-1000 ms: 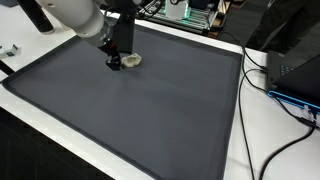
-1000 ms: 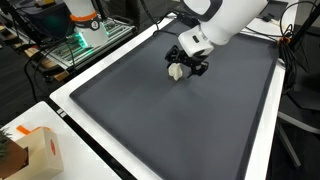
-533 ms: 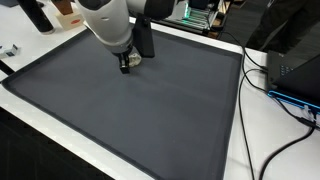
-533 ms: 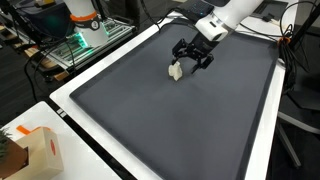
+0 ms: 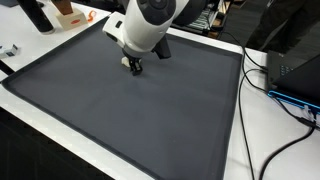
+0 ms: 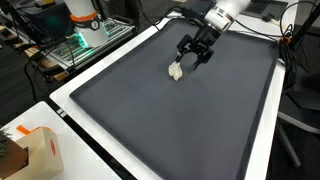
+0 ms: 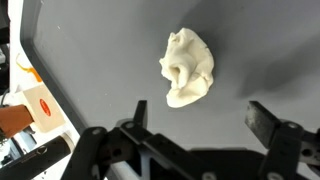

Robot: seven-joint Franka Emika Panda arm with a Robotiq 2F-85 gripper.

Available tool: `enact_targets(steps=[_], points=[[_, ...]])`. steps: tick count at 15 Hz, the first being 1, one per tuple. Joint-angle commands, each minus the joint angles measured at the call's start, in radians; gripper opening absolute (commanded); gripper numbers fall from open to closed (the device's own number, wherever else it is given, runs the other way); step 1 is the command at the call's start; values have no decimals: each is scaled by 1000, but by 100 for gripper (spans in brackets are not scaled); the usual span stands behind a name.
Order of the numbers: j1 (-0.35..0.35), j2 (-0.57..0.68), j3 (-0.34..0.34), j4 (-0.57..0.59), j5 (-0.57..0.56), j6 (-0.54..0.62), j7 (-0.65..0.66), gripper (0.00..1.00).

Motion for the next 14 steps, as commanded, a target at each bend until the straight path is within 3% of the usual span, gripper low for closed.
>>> enact_targets(steps=[1, 8, 14], points=[[15, -87, 16, -146, -95, 100, -20, 100], [3, -207, 50, -333, -265, 279, -85, 100], [-21, -278, 76, -430, -365, 332, -162, 100]])
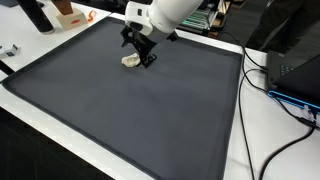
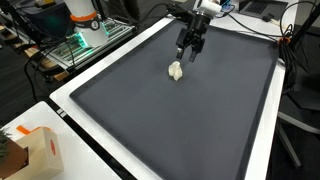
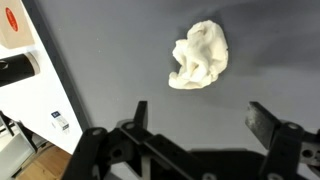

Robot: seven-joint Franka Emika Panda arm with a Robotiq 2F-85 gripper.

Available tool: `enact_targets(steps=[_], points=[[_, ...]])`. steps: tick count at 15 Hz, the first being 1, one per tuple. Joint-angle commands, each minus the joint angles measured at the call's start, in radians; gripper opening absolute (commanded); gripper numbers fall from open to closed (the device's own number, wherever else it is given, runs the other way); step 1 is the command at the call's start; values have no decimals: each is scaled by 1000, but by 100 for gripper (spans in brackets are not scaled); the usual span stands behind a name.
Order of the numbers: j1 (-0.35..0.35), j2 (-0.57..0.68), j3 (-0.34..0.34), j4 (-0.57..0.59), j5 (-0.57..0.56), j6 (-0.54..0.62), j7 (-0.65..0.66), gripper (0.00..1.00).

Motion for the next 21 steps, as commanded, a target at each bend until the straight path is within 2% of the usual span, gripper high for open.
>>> enact_targets(steps=[1, 15, 21], points=[[-33, -70, 30, -95, -63, 47, -48, 100], [-81, -152, 83, -216, -68, 121, -300, 100], [-103, -160, 106, -240, -3, 126, -447, 100]])
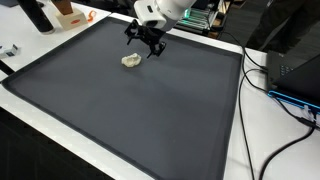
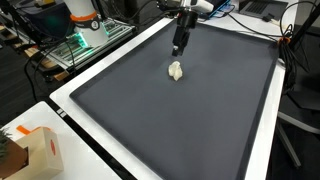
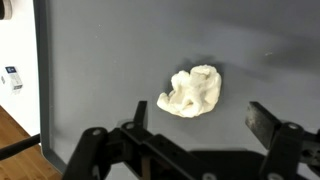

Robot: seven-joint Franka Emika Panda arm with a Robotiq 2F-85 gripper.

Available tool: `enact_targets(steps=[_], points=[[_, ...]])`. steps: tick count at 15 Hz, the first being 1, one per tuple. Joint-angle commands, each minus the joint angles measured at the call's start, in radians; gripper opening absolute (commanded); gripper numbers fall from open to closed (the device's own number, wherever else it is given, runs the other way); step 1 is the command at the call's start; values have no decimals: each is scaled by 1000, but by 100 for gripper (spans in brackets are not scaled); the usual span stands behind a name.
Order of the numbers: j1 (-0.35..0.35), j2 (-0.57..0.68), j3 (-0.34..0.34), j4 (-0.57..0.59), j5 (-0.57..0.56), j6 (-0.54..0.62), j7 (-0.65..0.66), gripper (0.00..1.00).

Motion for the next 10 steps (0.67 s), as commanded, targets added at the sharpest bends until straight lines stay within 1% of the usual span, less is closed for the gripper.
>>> enact_targets(steps=[1, 10], points=[[-38, -29, 30, -48, 51, 25, -115, 100], [-76, -41, 35, -50, 187, 33, -375, 100]])
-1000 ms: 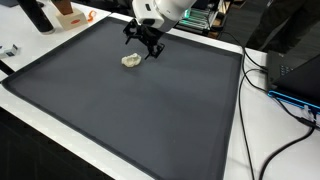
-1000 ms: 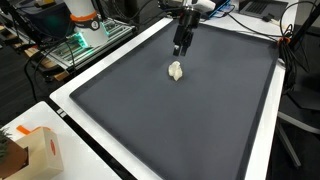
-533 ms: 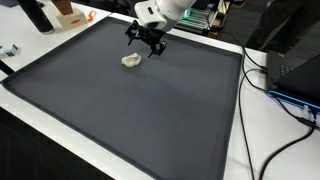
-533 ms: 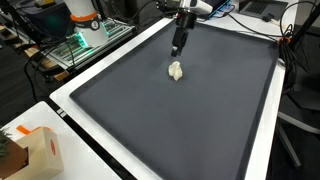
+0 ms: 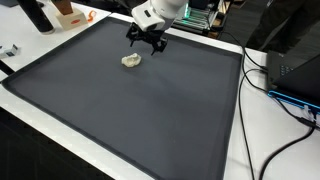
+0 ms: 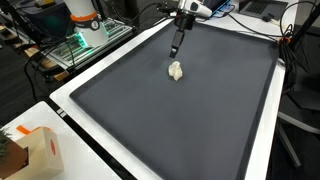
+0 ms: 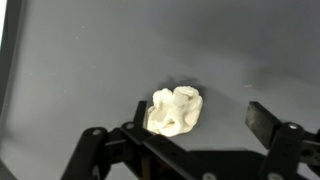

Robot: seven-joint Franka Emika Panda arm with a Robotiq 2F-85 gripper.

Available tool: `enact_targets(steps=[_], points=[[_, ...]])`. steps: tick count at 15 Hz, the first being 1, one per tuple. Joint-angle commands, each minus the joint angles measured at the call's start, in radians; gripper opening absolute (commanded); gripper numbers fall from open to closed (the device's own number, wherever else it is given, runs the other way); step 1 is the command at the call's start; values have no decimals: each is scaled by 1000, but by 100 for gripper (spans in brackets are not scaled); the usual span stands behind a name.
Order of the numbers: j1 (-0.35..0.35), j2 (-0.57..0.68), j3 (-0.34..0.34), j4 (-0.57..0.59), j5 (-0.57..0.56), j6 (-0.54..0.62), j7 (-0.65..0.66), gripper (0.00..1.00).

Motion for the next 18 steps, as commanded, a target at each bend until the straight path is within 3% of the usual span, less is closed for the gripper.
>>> enact_targets(steps=[1, 8, 13, 18], points=[[-39, -34, 11, -35, 68, 37, -120, 100], [-116, -83, 22, -35, 283, 62, -445, 100], [-179, -122, 33, -15, 482, 23, -720, 100], [-219, -154, 31, 18, 603, -35, -940, 100]])
